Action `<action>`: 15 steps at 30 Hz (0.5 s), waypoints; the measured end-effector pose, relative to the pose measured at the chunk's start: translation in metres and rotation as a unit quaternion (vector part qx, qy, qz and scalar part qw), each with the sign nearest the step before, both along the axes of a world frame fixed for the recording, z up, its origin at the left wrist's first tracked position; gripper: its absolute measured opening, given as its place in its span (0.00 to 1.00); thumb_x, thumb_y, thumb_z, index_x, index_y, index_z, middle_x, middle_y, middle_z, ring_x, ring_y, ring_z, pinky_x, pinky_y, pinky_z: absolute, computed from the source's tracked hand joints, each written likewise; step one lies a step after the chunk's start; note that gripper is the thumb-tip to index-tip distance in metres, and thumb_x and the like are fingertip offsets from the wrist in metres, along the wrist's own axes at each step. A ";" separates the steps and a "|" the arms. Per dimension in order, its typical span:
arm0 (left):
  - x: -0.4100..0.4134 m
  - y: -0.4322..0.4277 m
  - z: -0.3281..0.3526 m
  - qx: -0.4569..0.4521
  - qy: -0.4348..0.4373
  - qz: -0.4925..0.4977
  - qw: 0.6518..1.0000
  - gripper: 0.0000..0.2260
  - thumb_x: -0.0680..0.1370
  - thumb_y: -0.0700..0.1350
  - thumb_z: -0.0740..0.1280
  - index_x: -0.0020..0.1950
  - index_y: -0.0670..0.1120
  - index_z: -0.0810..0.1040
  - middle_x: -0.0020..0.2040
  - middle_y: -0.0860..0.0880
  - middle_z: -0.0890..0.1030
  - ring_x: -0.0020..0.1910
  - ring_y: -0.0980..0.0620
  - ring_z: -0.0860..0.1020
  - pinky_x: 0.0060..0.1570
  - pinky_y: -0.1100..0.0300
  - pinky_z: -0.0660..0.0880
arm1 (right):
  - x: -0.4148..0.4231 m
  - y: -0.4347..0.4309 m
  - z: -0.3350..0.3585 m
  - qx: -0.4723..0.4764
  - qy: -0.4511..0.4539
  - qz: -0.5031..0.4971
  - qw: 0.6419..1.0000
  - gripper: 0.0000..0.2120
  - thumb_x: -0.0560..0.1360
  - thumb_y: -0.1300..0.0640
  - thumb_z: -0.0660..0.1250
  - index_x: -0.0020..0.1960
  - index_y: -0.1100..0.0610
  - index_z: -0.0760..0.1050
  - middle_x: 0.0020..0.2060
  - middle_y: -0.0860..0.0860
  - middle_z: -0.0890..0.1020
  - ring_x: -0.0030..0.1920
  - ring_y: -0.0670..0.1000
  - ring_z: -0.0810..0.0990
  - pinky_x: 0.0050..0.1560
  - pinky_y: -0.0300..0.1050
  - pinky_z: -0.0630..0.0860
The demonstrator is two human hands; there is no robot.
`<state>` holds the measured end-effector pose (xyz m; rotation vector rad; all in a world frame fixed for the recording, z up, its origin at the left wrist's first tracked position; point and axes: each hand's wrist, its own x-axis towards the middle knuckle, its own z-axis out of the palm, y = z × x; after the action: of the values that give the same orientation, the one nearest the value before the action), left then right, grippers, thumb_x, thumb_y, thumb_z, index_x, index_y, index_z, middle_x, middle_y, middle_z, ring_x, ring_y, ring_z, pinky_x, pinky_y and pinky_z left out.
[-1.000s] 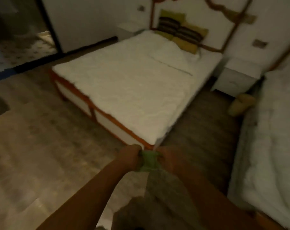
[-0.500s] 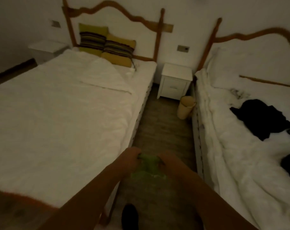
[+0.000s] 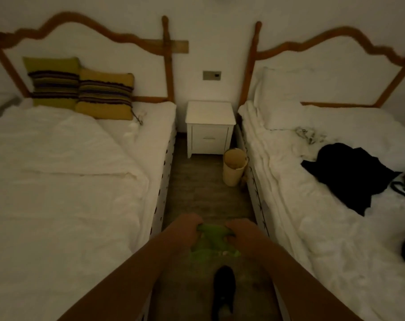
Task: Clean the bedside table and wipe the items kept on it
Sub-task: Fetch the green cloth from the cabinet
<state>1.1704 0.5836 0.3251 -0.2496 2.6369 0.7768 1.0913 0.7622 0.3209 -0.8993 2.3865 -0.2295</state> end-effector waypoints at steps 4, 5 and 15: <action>-0.115 -0.032 0.002 -0.005 -0.003 0.004 1.000 0.12 0.79 0.42 0.64 0.61 0.39 0.76 0.62 0.40 0.76 0.61 0.45 0.74 0.62 0.59 0.68 | -0.124 -0.031 -0.002 -0.021 0.006 0.029 0.999 0.16 0.80 0.54 0.60 0.66 0.56 0.72 0.63 0.54 0.76 0.63 0.55 0.74 0.63 0.47 0.68; -0.138 -0.039 0.005 -0.009 -0.004 0.005 1.000 0.13 0.79 0.43 0.64 0.62 0.40 0.76 0.63 0.40 0.75 0.62 0.45 0.73 0.61 0.61 0.66 | -0.151 -0.039 0.001 -0.019 0.001 0.036 0.999 0.17 0.79 0.54 0.61 0.67 0.55 0.73 0.64 0.54 0.75 0.64 0.55 0.74 0.63 0.47 0.68; -0.343 -0.141 0.021 -0.009 0.006 0.065 0.998 0.11 0.79 0.43 0.64 0.56 0.38 0.77 0.53 0.42 0.76 0.56 0.44 0.75 0.55 0.59 0.70 | -0.381 -0.152 0.027 -0.017 0.029 0.092 0.995 0.12 0.80 0.55 0.60 0.61 0.57 0.74 0.58 0.55 0.78 0.58 0.54 0.76 0.56 0.45 0.70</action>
<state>0.8271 0.4424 0.3463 -0.4256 2.6605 0.7989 0.7107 0.6106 0.3476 -1.1495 2.3412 -0.1754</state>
